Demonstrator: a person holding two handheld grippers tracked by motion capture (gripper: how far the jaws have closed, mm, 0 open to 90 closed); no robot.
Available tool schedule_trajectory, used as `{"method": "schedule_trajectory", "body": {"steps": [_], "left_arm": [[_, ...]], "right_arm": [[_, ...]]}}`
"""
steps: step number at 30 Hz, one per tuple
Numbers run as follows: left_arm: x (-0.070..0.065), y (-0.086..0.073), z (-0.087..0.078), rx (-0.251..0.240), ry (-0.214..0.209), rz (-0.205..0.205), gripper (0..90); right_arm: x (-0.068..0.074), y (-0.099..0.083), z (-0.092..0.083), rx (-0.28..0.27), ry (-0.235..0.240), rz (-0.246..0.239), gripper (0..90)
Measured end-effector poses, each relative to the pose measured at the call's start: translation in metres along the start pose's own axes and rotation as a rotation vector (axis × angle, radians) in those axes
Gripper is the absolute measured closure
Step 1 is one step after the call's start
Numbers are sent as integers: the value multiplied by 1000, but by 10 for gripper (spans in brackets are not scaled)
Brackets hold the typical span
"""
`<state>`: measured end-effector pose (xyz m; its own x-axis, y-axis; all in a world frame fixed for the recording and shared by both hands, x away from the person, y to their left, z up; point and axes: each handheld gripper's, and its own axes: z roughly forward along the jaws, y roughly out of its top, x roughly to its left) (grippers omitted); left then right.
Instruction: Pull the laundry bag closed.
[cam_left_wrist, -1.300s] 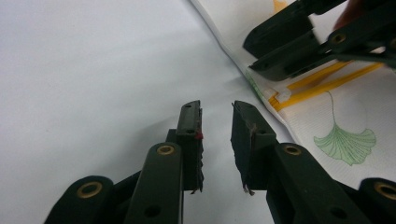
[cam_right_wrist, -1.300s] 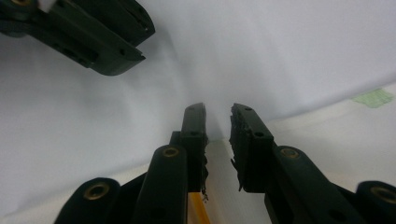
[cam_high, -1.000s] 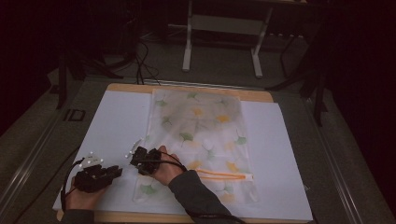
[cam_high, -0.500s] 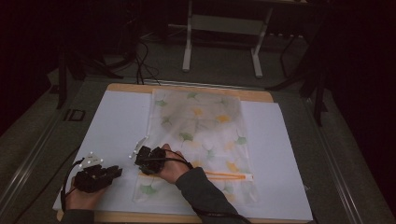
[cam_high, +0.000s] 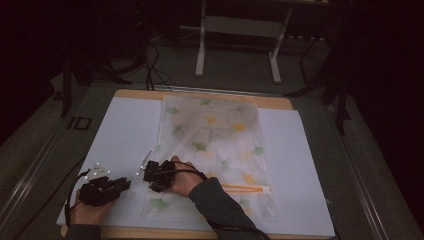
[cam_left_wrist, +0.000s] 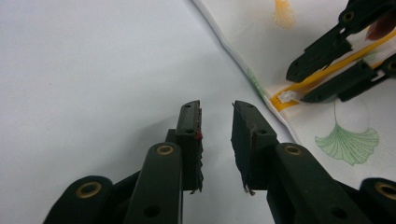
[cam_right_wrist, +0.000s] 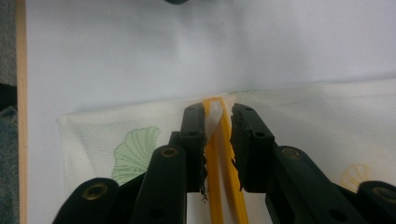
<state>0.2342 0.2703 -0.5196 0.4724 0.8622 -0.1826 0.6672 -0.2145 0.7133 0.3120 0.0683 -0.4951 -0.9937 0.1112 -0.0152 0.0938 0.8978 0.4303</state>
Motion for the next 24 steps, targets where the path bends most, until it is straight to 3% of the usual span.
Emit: {"method": "schedule_trajectory", "body": {"steps": [4,8,12,17,19,24], "left_arm": [[-1,0,1,0,-1,1,731],[-1,0,1,4,-1,1,731],[-1,0,1,2,-1,4,730],[0,0,1,1,-2,0,730],[-1,0,1,2,-2,4,730],[-1,0,1,3,-1,3,729]], "right_arm": [[-2,0,-5,-7,-17,5,751],[0,1,-6,-31,-2,16,725],[3,3,4,13,17,4,706],[0,1,9,64,11,-18,795],[-2,1,11,81,13,-18,784],[-6,3,13,94,36,-5,815]]}}
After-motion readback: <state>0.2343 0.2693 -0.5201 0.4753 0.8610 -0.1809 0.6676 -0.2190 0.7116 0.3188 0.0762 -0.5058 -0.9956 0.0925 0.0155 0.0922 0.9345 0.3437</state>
